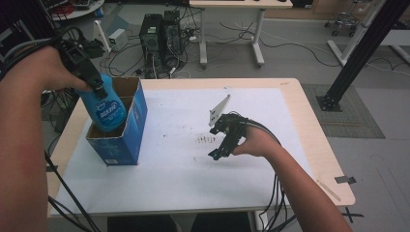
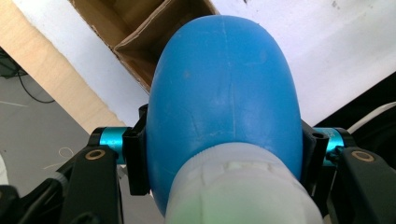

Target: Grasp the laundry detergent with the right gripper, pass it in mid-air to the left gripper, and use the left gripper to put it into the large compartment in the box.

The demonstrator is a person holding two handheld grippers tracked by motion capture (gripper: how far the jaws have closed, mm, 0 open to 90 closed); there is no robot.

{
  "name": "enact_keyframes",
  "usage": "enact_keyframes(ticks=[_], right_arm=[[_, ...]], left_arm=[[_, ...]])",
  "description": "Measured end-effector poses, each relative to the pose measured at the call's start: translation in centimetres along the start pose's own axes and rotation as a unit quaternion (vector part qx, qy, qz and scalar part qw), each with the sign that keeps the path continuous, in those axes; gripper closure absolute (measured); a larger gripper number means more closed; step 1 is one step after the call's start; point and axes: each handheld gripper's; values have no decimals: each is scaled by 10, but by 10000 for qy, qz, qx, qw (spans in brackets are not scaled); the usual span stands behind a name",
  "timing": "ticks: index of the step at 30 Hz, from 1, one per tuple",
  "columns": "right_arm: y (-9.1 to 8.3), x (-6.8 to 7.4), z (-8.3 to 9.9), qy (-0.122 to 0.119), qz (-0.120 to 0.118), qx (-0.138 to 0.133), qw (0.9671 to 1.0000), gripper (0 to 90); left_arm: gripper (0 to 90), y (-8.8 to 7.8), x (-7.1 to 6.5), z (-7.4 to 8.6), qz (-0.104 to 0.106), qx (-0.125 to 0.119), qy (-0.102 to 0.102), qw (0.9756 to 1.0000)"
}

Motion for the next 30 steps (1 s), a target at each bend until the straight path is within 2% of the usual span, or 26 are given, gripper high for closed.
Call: enact_keyframes(ticks=[1, 4, 5, 9, 10, 11, 13, 15, 18, 22, 24, 26, 28, 29, 30], right_arm=[[0, 0, 0, -5, 9, -15, 10000, 116], [0, 0, 0, 1, 4, -27, 10000, 116], [1, 0, -1, 4, -5, -25, 10000, 116], [2, 0, -1, -9, -15, -15, 10000, 116], [2, 0, -1, -9, -15, -15, 10000, 116], [2, 0, -1, -10, -24, -21, 10000, 116], [2, 0, -1, -7, -19, -23, 10000, 116], [2, 0, -1, 7, -11, -14, 10000, 116], [2, 0, -1, -4, -3, -35, 10000, 116], [2, 0, 0, 19, -23, -45, 10000, 116], [3, 0, -1, 18, -32, -58, 10000, 116], [4, 0, -1, 20, -44, -54, 10000, 116], [5, 0, -1, 18, -46, -48, 10000, 116], [5, 0, -1, 18, -46, -48, 10000, 116], [5, 0, -1, 18, -46, -48, 10000, 116]], left_arm=[[382, 6, 1, 0, -11, 30, 65, 10000], [382, 12, 0, -1, 2, 39, 70, 10000], [382, 23, 1, -2, 25, 68, 149, 9999], [382, 41, 1, -3, 54, 123, 259, 9996], [382, 41, 1, -3, 54, 123, 259, 9996], [382, 50, 1, -3, 112, 106, 267, 9995], [382, 58, 2, -4, 146, 156, 336, 9992], [382, 62, 2, -4, 157, 163, 331, 9992], [382, 79, 4, -5, 163, 229, 396, 9988], [382, 96, 7, -4, 235, 274, 371, 9987], [382, 100, 7, -4, 256, 259, 336, 9988], [382, 109, 7, -4, 268, 283, 381, 9985], [382, 109, 7, -4, 268, 283, 381, 9985], [382, 117, 7, -4, 274, 310, 420, 9983], [382, 117, 7, -4, 274, 310, 420, 9983]])
Point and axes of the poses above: each handheld gripper's, and its own axes: y roughly forward along the jaws, z roughly out of its underside, x roughly to its left, and after that the axes turned 5 degrees about -y, right-handed
